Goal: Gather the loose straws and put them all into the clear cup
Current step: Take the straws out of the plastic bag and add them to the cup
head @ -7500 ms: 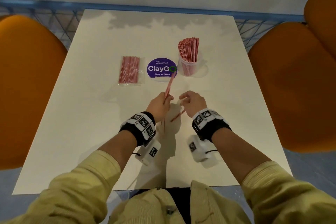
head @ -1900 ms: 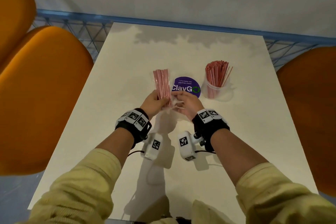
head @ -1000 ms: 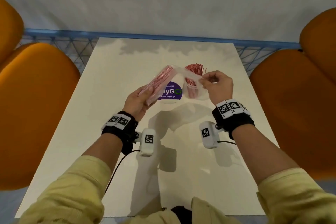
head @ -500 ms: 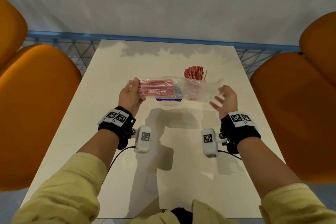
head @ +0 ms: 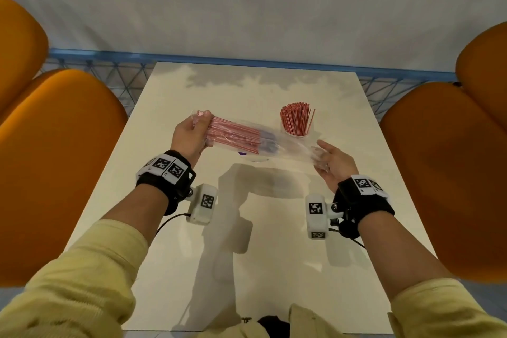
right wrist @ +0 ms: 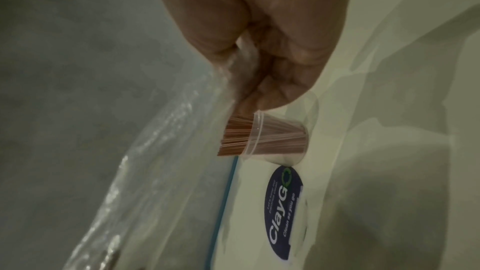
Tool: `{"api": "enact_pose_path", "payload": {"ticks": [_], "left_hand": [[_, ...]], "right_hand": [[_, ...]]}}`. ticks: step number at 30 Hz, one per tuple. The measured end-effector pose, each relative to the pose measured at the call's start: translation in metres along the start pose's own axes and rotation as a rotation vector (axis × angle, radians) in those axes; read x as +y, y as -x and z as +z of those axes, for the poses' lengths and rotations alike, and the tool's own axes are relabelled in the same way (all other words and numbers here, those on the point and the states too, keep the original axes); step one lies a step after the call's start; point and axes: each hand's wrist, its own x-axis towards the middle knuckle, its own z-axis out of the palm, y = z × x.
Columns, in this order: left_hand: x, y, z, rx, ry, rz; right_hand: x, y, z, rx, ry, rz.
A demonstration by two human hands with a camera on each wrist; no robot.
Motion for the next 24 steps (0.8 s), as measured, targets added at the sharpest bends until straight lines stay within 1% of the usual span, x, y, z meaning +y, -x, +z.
{"api": "enact_pose_path", "payload": {"ticks": [1,2,4,5,6,8,9,11,13,16,18,20,23,24], "left_hand": [[0.003,-0.001,0.002,-0.004,-0.020,0.021],[0.005,-0.003,0.004,-0.005,-0.038,0.039],[0.009,-0.006,0.007,-0.007,-0.074,0.070],[0.011,-0.007,0.008,-0.011,-0.100,0.083],[0.012,-0.008,0.009,-0.011,-0.128,0.094],[0.017,-0.008,0.013,0.009,-0.186,0.114],[0.020,-0.007,0.015,0.026,-0.208,0.121],[0.028,-0.006,0.021,0.058,-0.229,0.135],[0.034,-0.004,0.027,0.070,-0.269,0.152],[0.047,0.001,0.038,0.038,-0.349,0.190],[0.058,0.004,0.045,0.000,-0.407,0.220],[0.071,0.009,0.052,-0.046,-0.466,0.257],[0.090,0.019,0.061,-0.096,-0.599,0.394],[0.096,0.022,0.064,-0.108,-0.650,0.447]], "right_hand": [[0.002,0.001,0.001,0.009,-0.062,0.051],[0.005,0.001,0.002,-0.023,-0.128,0.123],[0.010,0.002,0.004,-0.134,-0.197,0.243],[0.012,0.002,0.005,-0.171,-0.166,0.261],[0.014,0.003,0.007,-0.184,-0.084,0.248],[0.020,0.003,0.012,-0.129,0.066,0.173],[0.023,0.002,0.014,-0.094,0.082,0.132],[0.028,0.001,0.017,-0.040,0.039,0.086],[0.031,0.002,0.019,0.007,-0.010,0.086],[0.037,0.001,0.021,0.101,-0.029,0.145],[0.039,0.003,0.024,0.123,-0.117,0.197],[0.041,0.003,0.024,0.131,-0.254,0.246],[0.044,0.003,0.020,0.123,-0.499,0.301],[0.045,0.002,0.017,0.129,-0.549,0.311]]}}
